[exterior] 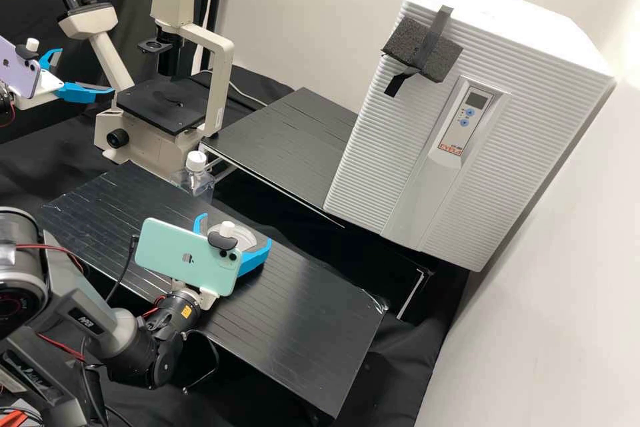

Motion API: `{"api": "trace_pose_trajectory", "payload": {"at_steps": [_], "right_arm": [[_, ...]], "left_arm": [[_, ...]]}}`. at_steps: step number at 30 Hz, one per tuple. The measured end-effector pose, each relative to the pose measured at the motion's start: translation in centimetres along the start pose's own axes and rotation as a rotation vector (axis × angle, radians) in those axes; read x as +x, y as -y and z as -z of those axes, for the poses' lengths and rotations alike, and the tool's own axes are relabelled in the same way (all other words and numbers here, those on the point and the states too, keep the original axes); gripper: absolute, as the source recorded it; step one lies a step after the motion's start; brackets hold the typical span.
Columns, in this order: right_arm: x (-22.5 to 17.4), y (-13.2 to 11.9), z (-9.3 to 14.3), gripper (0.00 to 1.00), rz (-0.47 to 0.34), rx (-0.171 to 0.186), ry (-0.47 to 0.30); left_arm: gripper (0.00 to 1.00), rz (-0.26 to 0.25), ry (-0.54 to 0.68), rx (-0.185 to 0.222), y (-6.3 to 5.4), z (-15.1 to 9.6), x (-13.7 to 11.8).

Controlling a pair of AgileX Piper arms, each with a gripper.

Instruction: Open the petri dish lid.

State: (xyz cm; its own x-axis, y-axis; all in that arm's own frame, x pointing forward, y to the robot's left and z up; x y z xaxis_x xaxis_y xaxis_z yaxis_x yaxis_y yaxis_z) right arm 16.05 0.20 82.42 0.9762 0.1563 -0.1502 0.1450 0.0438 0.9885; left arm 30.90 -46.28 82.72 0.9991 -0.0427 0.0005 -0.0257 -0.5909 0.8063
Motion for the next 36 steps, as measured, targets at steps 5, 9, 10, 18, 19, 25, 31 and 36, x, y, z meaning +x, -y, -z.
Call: {"api": "trace_pose_trajectory", "payload": {"at_steps": [5,9,10,18,19,25,31,36], "right_arm": [[0.0,0.0,0.0,0.0,-0.002,0.001,0.002],[0.0,0.0,0.0,0.0,-0.003,0.0,0.001],[0.0,-0.1,0.0,0.0,-0.005,-0.001,0.001],[-0.8,-0.7,0.6,0.0,-0.033,0.013,-0.011],[-0.9,-0.8,0.6,0.0,-0.041,0.019,-0.011],[-1.8,-1.9,0.6,0.0,-0.123,0.057,0.021],[-1.8,-2.7,-1.0,0.0,-0.217,0.143,0.102],[-1.6,-2.8,-3.6,0.0,-0.252,0.194,0.221]], "left_arm": [[1.0,0.0,0.0,0.0,0.0,0.0,0.0],[1.0,0.0,0.0,0.0,0.0,0.0,0.0],[1.0,0.0,0.0,0.0,0.0,0.0,0.0],[1.0,0.0,0.0,0.0,0.0,0.0,0.0],[1.0,0.0,0.0,0.0,0.0,0.0,0.0],[1.0,0.0,0.0,0.0,0.0,0.0,0.0],[1.0,0.0,0.0,0.0,0.0,0.0,0.0],[1.0,0.0,0.0,0.0,0.0,0.0,0.0]]}}
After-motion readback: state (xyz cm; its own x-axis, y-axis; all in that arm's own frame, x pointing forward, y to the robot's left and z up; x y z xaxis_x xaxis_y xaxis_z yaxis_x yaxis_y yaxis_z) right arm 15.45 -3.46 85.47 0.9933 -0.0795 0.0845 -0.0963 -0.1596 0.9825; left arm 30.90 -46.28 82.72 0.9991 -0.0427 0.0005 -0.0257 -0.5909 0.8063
